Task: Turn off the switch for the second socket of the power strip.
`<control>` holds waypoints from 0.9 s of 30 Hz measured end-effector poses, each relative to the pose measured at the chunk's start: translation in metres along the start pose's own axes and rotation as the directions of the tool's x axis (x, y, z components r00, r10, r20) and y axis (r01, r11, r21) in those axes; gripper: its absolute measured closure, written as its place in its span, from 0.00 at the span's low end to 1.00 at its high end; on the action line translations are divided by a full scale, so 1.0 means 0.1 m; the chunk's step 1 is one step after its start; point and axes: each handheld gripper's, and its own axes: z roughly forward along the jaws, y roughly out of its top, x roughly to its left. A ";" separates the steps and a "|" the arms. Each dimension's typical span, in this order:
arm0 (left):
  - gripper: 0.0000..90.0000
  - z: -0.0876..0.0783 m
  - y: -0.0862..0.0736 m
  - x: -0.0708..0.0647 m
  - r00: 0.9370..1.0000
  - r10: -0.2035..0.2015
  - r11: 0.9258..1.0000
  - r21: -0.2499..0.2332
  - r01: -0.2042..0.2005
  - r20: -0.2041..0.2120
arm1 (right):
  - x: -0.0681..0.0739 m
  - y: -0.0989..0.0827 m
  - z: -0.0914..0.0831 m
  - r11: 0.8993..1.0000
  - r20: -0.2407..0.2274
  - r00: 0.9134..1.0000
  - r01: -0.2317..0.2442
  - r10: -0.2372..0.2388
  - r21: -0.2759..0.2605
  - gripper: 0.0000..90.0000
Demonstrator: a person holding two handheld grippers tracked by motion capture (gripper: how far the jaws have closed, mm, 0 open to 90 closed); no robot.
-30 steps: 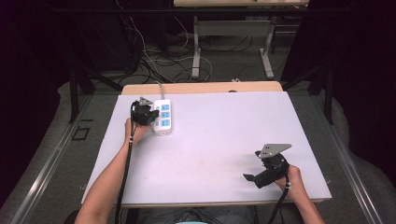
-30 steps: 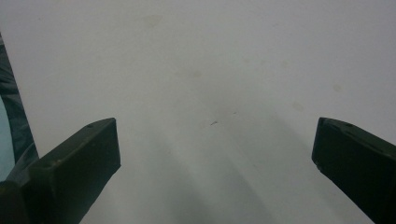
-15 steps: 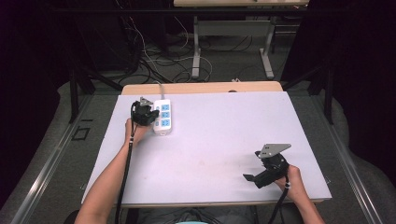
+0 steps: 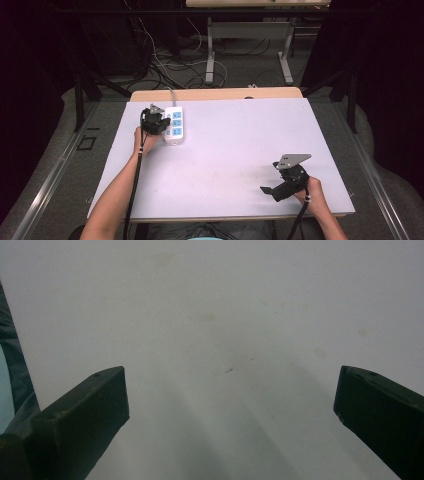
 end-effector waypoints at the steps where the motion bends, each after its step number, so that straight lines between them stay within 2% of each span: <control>1: 1.00 0.00 0.00 0.00 1.000 0.000 1.000 0.000 0.000 0.000 | 0.00 0.00 0.00 1.000 -0.004 1.000 0.000 0.000 -0.001 0.01; 8: 1.00 0.00 0.00 -0.01 1.000 0.007 1.000 0.003 -0.007 -0.001 | 0.00 0.00 0.00 1.000 -0.009 1.000 0.003 -0.003 -0.002 0.01; 9: 1.00 0.01 0.00 0.00 1.000 0.006 1.000 -0.001 -0.006 -0.001 | -0.01 0.00 -0.01 1.000 -0.012 1.000 0.002 -0.002 0.021 0.01; 27: 1.00 0.01 0.00 0.01 1.000 -0.008 1.000 0.008 0.008 0.007 | 0.00 0.00 0.01 1.000 -0.006 1.000 0.004 -0.004 0.009 0.01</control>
